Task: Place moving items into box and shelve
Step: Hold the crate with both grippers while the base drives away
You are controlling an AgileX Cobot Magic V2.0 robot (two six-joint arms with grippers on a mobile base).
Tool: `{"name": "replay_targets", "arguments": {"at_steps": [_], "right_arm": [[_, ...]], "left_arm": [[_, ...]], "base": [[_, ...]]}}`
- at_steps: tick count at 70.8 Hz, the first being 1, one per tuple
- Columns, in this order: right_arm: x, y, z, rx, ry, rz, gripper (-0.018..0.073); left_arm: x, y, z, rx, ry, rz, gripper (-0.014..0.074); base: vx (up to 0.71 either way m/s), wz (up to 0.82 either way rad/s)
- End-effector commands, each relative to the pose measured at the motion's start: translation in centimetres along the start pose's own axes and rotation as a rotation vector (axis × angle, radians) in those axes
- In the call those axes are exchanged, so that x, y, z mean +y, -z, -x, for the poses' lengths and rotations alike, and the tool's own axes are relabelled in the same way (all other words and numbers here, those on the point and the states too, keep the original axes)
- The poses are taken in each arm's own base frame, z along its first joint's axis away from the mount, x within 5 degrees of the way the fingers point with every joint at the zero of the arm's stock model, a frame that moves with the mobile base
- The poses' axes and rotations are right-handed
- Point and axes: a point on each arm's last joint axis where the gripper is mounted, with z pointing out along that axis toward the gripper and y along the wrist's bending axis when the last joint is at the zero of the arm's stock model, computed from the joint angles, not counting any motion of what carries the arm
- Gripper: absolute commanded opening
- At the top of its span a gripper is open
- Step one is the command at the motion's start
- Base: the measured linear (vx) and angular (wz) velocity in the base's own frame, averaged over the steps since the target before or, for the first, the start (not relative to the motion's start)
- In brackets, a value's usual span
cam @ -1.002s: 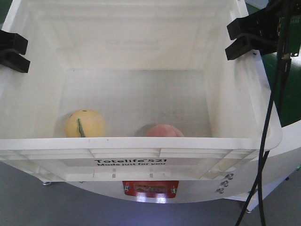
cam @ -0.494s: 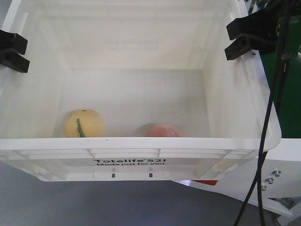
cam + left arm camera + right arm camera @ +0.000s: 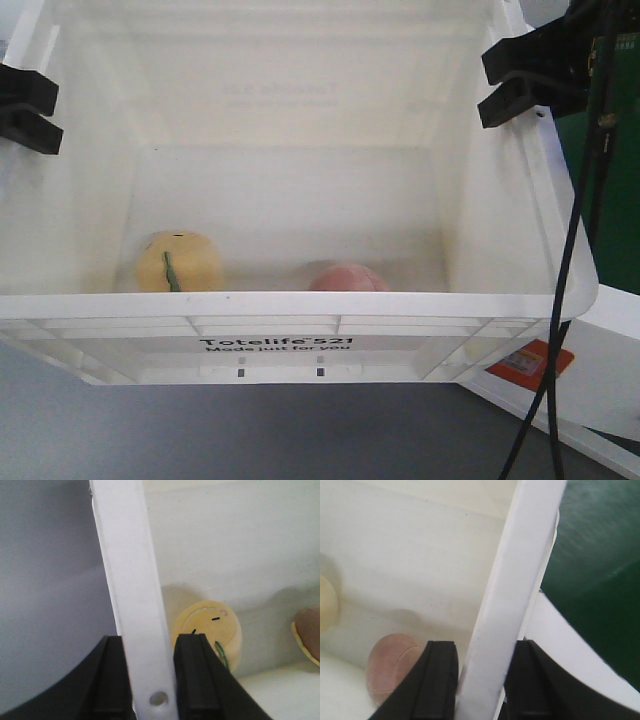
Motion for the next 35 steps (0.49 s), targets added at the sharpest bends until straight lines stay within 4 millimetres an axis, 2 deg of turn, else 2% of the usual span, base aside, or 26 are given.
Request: {"name": "replay_targets", "arguments": {"at_steps": [1,35], "right_arm": [[1.14,2.78,0.85,-0.178,0.026,0.051,-0.0011],[1.14,2.78,0.85,-0.178,0.026,0.051,-0.0011]], "left_arm": [[-0.98,2.61,0.83,-0.176,-0.012,-0.066,-0.0017],[-0.98,2.61,0.83,-0.176,-0.012,-0.066,-0.0017]], "base": [[-0.11,0.44],[-0.08,0.50]]}}
